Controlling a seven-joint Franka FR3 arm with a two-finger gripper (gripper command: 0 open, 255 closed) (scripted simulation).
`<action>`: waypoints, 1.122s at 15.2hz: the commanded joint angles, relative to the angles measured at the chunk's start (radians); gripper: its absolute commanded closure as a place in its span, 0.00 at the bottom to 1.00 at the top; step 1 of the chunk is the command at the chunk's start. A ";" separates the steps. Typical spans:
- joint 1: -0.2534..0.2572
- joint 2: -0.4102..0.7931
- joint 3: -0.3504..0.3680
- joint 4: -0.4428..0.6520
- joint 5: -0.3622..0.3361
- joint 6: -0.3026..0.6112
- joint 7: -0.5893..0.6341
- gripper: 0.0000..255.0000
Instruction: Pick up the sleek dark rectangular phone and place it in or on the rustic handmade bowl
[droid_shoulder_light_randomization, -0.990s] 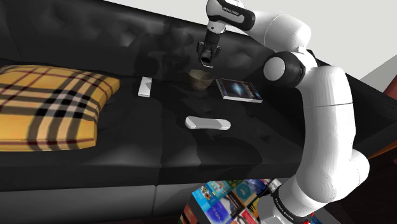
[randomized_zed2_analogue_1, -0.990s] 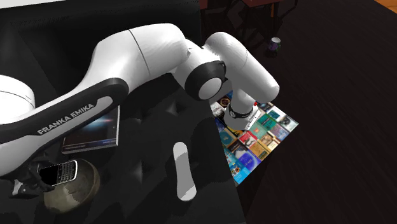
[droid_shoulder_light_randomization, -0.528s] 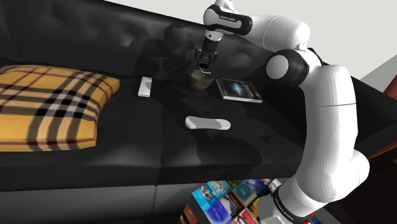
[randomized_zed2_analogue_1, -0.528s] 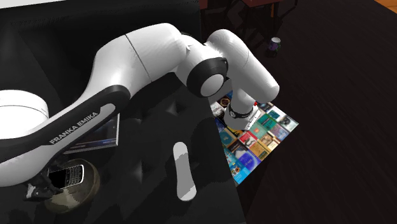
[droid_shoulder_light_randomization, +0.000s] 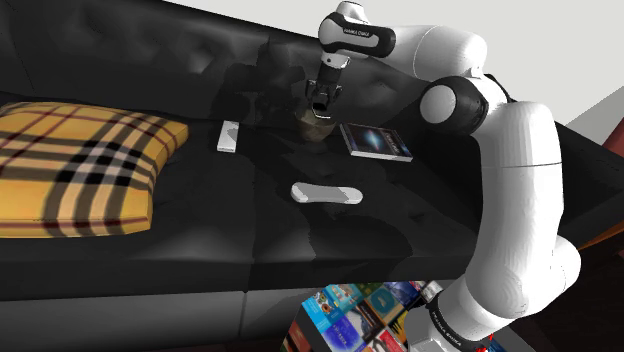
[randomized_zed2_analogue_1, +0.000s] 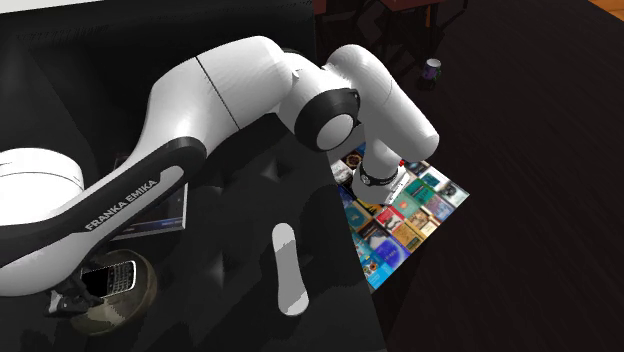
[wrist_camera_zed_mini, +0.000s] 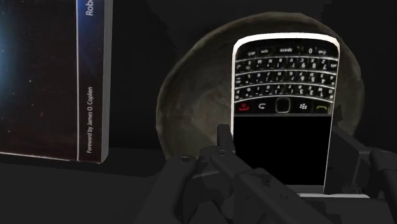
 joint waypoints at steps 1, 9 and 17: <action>0.000 0.000 0.000 0.000 0.000 0.000 0.000 1.00; 0.000 0.012 0.000 0.088 -0.001 -0.076 0.001 0.00; 0.001 0.040 0.000 0.196 -0.001 -0.156 0.001 0.00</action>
